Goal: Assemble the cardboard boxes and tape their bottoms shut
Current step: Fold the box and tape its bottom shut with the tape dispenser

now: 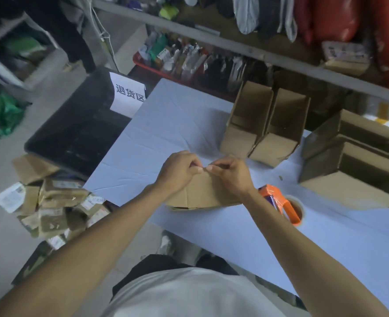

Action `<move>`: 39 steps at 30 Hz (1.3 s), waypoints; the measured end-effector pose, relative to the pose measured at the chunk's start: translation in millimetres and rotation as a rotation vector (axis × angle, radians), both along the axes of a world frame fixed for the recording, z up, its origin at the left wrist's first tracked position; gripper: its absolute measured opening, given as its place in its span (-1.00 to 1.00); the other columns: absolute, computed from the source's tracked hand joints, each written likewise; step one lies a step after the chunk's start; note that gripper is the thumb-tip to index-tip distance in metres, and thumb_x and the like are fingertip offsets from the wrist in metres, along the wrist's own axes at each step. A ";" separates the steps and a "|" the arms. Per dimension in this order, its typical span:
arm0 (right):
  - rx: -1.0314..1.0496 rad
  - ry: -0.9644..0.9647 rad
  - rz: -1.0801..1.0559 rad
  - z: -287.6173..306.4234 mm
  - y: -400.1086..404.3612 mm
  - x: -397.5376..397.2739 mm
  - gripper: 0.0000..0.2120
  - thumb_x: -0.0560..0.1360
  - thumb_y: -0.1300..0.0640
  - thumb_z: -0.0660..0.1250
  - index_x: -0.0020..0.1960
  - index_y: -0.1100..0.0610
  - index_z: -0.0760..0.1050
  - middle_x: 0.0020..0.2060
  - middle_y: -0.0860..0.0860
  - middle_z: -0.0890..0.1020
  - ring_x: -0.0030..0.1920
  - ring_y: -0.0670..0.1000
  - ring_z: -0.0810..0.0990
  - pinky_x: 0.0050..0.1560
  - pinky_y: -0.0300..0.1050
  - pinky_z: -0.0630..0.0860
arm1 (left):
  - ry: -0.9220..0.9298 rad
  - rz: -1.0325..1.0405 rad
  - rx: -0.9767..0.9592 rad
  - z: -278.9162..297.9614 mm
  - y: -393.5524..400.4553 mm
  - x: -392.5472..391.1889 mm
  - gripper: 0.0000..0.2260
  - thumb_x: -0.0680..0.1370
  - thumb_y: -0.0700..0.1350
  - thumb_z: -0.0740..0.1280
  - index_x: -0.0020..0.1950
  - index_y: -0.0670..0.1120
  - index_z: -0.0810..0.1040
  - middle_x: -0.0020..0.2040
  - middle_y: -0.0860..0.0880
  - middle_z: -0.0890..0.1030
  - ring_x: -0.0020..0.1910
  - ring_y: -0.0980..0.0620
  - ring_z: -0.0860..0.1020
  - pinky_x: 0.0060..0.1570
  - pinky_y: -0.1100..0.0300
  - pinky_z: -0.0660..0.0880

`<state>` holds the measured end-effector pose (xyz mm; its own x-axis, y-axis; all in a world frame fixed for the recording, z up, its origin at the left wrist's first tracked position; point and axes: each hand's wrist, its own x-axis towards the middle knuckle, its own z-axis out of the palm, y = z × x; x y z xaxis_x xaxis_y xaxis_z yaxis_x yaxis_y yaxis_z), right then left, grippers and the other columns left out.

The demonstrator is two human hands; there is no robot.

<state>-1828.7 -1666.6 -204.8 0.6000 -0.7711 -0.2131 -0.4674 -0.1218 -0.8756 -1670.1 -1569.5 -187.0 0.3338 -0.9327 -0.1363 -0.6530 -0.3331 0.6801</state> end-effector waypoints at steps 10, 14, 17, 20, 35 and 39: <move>0.001 0.036 -0.231 -4.1 13.7 2.8 -0.79 0.42 0.01 0.50 -0.35 -0.23 0.63 -0.26 -0.31 0.66 -0.18 -0.29 0.60 -0.16 -0.36 0.44 | 0.035 -0.074 0.051 -8.1 -6.5 26.8 -0.95 0.44 -0.06 0.43 -0.22 0.01 0.62 -0.24 0.13 0.61 -0.13 0.05 0.57 -0.07 0.05 0.52; 0.000 0.044 -0.265 -5.0 16.4 3.5 -0.85 0.42 0.00 0.50 -0.31 -0.18 0.65 -0.25 -0.33 0.65 -0.17 -0.30 0.59 -0.13 -0.33 0.44 | 0.063 -0.064 0.041 -8.4 -10.1 29.9 -0.93 0.42 -0.04 0.44 -0.26 0.03 0.61 -0.23 0.09 0.65 -0.14 0.06 0.58 -0.08 0.03 0.53; 0.010 0.016 -0.304 -6.3 18.8 2.3 -0.83 0.43 0.05 0.50 -0.31 -0.16 0.66 -0.25 -0.32 0.64 -0.16 -0.26 0.59 -0.07 -0.23 0.50 | 0.116 -0.153 0.079 -5.6 -12.9 31.7 -0.86 0.37 0.11 0.42 -0.22 0.07 0.61 -0.26 0.10 0.59 -0.19 0.08 0.55 -0.16 0.08 0.51; -0.012 0.019 -0.299 -5.3 23.4 2.3 -0.87 0.45 0.04 0.49 -0.26 -0.13 0.66 -0.27 -0.35 0.61 -0.16 -0.31 0.57 -0.13 -0.35 0.48 | 0.025 -0.164 0.056 -8.6 -18.3 25.3 -0.88 0.39 0.07 0.49 -0.22 0.05 0.63 -0.25 0.10 0.52 -0.15 0.03 0.51 -0.20 0.14 0.42; 0.044 0.011 -0.343 0.8 34.7 -9.0 -0.84 0.59 0.13 0.26 0.09 0.04 0.60 0.01 -0.02 0.63 0.10 0.02 0.57 0.03 -0.14 0.50 | -0.733 -0.718 0.031 -17.4 11.2 -7.7 0.22 0.16 0.46 0.38 0.58 -0.10 -0.11 0.46 -0.16 0.20 0.38 -0.17 0.23 0.45 -0.06 0.09; 0.322 -0.191 -0.491 -5.0 40.1 -26.0 -0.63 0.62 -0.07 0.19 0.40 -0.04 0.41 0.34 -0.03 0.46 0.34 0.02 0.42 0.32 -0.03 0.38 | -0.628 -0.527 -0.007 -18.4 -1.5 2.9 0.05 0.25 0.43 0.39 0.57 0.08 -0.03 0.42 -0.12 0.27 0.34 -0.16 0.28 0.31 -0.05 0.24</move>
<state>-1854.7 -1626.5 -209.8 0.2420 -0.8820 -0.4043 -0.2329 0.3517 -0.9067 -1667.2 -1571.0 -205.4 -0.1362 -0.9886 -0.0635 -0.9825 0.1266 0.1365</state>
